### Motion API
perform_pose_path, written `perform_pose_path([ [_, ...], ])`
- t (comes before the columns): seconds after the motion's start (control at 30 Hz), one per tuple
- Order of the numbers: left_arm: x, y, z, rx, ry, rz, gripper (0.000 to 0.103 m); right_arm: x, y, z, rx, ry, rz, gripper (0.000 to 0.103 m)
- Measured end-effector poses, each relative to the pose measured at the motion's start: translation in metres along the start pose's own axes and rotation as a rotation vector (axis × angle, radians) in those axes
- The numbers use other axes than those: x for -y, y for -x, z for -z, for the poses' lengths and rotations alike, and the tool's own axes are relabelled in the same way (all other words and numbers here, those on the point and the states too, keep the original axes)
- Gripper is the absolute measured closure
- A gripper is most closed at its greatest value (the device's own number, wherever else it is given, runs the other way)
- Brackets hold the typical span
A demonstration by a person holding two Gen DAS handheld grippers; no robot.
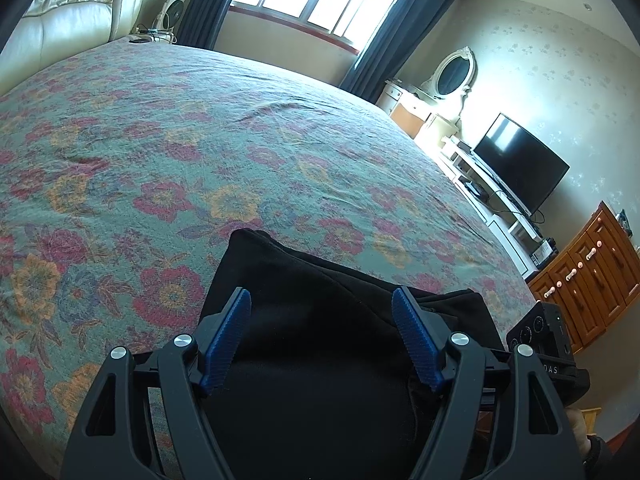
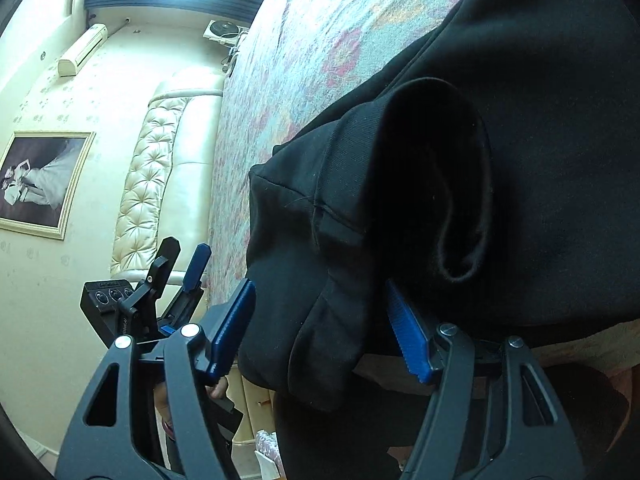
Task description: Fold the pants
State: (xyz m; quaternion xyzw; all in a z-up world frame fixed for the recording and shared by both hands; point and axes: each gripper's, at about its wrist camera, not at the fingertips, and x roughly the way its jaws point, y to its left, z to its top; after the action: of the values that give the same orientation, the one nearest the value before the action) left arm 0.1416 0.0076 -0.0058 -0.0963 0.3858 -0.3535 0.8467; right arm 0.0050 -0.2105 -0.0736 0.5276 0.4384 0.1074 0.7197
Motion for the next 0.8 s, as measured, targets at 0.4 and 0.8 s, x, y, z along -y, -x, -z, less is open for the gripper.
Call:
perform_pose_path([
  [0.4,-0.006,0.000,0.002,-0.009,0.022,-0.007,0.031,-0.020,-0.011,0.003,-0.031,0.176,0.061,0.092],
  [0.8,-0.013,0.000,0.002,-0.008,0.013,-0.036,0.031,-0.076,0.034,-0.056,0.040,0.389,0.138,0.101],
])
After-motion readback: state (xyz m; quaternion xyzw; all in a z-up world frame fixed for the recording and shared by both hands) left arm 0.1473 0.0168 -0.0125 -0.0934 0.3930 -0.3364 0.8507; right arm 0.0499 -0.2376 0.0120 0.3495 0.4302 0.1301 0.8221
